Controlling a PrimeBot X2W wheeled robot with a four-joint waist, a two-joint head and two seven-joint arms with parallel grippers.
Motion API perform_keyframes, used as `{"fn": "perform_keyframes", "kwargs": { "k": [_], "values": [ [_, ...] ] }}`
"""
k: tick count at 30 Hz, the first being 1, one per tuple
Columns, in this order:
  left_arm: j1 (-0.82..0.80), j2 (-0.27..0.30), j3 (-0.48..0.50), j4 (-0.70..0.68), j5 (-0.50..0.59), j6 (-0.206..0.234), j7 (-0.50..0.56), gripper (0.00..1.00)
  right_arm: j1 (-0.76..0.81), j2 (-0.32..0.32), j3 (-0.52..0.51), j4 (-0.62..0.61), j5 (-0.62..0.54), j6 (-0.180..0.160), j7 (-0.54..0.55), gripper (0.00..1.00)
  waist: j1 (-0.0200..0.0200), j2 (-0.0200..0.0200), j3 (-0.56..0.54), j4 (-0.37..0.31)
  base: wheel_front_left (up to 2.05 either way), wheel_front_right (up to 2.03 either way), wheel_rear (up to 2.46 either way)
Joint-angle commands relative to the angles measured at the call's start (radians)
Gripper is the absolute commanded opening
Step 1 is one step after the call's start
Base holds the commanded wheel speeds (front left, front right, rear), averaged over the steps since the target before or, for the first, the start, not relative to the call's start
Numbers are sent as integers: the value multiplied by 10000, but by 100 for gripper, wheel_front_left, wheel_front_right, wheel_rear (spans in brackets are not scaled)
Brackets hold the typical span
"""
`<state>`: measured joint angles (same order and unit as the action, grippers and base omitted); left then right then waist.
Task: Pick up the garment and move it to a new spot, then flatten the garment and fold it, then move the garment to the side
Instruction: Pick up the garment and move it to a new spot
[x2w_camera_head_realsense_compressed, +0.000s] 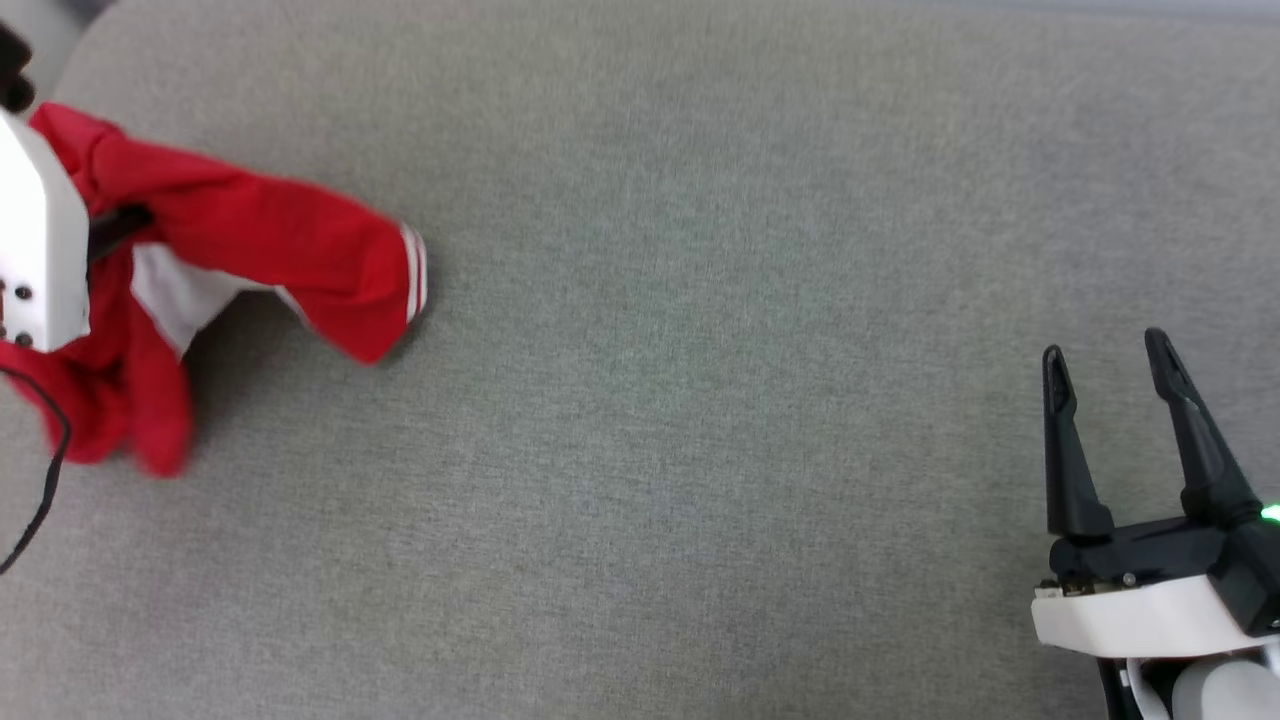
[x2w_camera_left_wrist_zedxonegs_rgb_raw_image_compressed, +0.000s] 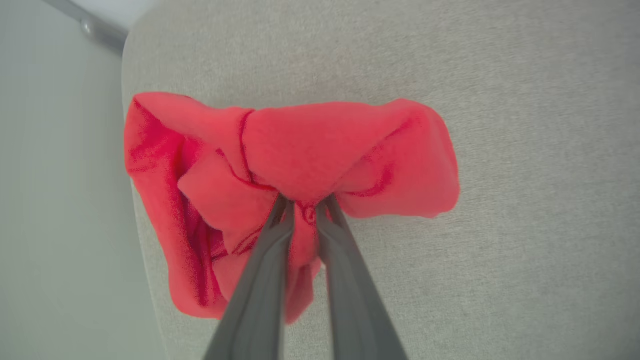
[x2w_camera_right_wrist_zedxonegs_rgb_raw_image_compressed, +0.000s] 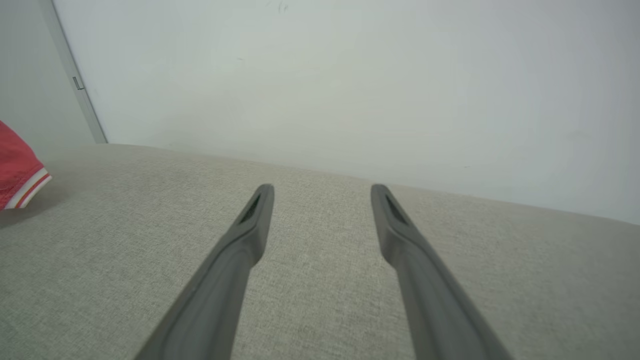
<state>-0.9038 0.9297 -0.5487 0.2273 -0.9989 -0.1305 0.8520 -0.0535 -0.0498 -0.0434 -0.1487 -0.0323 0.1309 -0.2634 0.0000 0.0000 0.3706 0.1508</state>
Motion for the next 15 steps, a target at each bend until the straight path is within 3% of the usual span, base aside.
{"fn": "perform_keyframes", "kwargs": {
  "k": [1,6,15],
  "values": [
    [-274,66,-104,-280,-37,24,66,0,124,-8,15,78,127,-3,-21,100,0,0,-535,-148,0,0,0],
    [-1207,-78,-819,-1441,148,22,558,0,433,-8,40,297,410,-5,-20,100,0,0,-1133,-615,0,0,0],
    [-3090,-1403,-2470,-2545,229,22,1424,0,847,-8,154,624,847,-5,-22,100,0,0,-1856,-2045,0,0,0]
  ]
}}
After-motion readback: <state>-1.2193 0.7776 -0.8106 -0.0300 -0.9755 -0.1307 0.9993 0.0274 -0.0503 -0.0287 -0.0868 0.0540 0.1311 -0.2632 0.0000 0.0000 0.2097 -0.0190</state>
